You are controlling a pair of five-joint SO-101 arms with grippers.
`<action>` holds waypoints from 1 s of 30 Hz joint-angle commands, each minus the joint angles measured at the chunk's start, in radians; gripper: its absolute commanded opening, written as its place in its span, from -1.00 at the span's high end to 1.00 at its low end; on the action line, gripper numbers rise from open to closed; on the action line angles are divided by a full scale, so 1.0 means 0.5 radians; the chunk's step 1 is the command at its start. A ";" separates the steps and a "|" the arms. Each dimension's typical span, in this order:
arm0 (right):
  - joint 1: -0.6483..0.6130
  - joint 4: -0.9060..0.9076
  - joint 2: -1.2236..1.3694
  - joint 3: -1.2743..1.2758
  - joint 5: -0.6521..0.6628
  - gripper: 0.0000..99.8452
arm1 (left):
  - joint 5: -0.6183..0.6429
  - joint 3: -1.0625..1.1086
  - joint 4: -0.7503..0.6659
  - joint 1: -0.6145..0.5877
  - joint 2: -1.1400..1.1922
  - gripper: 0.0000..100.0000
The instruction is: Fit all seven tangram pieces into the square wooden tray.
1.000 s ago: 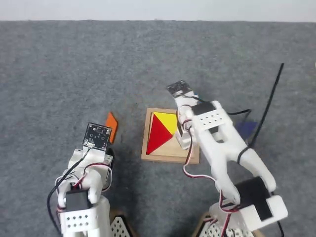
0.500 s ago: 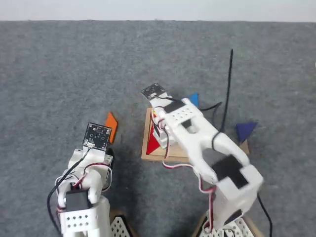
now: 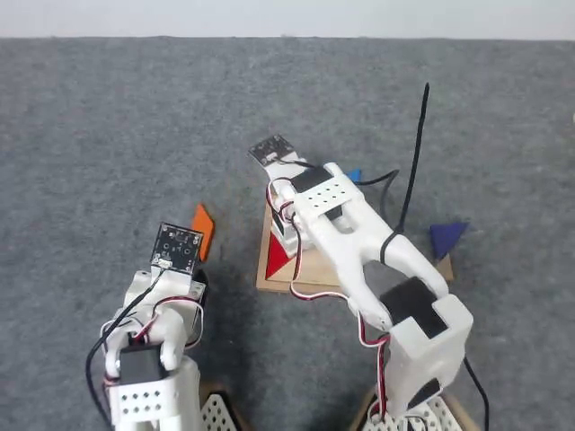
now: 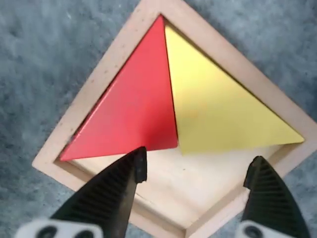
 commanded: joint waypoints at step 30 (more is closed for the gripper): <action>1.551 -0.302 -2.751 2.332 0.568 0.89 | -0.356 -2.438 0.601 -0.279 2.633 0.66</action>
